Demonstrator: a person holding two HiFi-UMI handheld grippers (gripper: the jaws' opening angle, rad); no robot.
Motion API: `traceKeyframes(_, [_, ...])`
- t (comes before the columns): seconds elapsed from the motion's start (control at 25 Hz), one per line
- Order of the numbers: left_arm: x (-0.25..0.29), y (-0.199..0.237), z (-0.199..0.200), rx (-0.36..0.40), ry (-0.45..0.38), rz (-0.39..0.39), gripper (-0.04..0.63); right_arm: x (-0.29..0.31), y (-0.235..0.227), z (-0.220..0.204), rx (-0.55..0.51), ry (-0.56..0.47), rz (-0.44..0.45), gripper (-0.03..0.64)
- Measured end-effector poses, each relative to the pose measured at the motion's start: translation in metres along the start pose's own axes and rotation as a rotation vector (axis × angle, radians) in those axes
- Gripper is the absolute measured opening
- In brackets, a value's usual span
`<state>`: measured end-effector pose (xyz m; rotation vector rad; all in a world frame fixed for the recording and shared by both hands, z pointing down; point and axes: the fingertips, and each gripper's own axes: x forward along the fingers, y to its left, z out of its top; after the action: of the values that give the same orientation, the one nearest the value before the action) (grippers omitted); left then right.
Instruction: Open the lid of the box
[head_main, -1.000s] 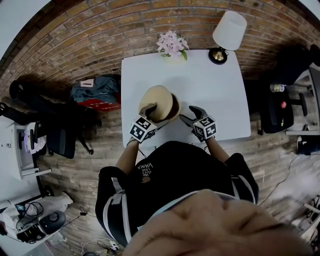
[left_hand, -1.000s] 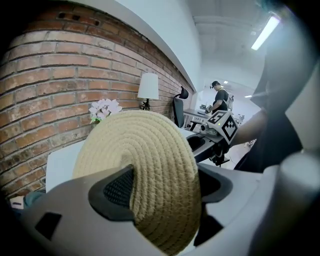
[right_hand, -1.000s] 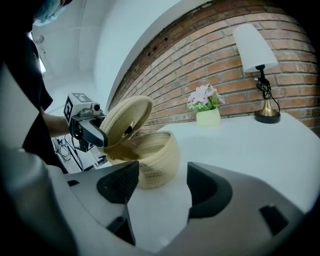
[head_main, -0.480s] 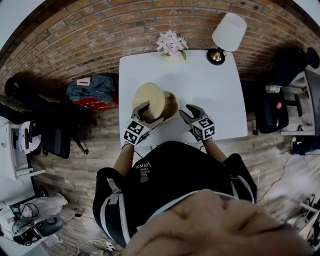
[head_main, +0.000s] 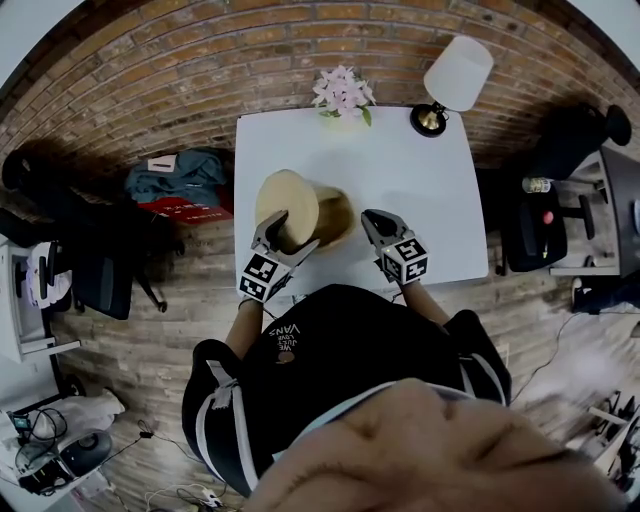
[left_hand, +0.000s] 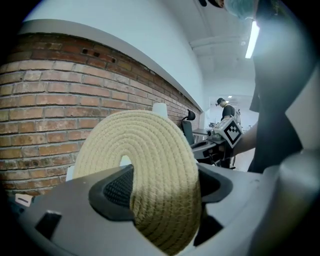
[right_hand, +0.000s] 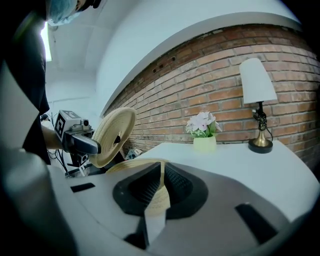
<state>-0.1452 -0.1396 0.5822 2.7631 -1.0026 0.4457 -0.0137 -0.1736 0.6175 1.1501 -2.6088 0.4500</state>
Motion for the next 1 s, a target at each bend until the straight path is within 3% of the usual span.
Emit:
traceKeyframes(0.32, [-0.022, 0.007, 0.01, 0.004, -0.094, 0.05, 0.37, -0.001, 0.015, 0.023, -0.013, -0.087, 0.017, 0.009])
traceKeyframes(1.0, [-0.06, 0.01, -0.005, -0.021, -0.116, 0.094, 0.37, -0.007, 0.042, 0.031, 0.046, -0.131, 0.007, 0.003])
